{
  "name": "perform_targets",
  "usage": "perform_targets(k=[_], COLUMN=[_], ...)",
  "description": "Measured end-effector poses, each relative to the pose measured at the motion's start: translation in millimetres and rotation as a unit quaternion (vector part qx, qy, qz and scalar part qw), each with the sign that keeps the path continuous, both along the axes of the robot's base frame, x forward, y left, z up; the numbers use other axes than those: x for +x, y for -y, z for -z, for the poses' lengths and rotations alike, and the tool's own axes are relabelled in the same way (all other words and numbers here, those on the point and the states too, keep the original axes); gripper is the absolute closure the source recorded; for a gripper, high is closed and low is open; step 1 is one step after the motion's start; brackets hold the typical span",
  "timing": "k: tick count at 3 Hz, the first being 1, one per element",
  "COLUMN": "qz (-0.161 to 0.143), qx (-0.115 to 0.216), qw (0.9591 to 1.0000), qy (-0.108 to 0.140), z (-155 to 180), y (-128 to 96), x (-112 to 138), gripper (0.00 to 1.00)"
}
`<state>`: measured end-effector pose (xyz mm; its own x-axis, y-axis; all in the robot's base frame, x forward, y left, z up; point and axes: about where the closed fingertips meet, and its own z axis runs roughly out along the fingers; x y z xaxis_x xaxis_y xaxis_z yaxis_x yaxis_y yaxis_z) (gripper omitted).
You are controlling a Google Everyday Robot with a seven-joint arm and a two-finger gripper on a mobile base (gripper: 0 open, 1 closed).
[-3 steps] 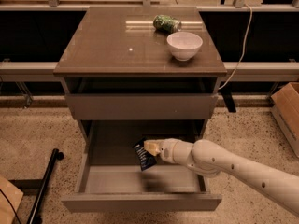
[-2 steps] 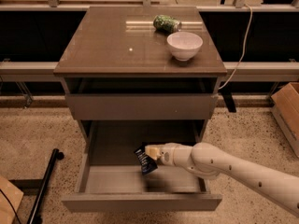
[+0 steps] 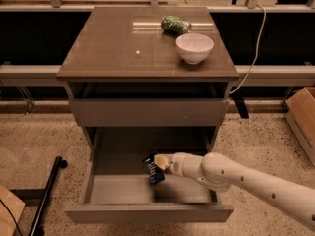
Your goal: Place rxbar blueberry into middle drawer
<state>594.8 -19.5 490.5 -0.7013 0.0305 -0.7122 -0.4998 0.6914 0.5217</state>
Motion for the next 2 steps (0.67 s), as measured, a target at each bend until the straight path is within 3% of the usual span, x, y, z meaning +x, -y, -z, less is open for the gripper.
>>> perform_targets(k=[2], qz=[-0.003], qx=[0.001], qw=[1.0], qy=[-0.001], z=[0.4], y=[-3.9], x=[-0.6], gripper=[0.11])
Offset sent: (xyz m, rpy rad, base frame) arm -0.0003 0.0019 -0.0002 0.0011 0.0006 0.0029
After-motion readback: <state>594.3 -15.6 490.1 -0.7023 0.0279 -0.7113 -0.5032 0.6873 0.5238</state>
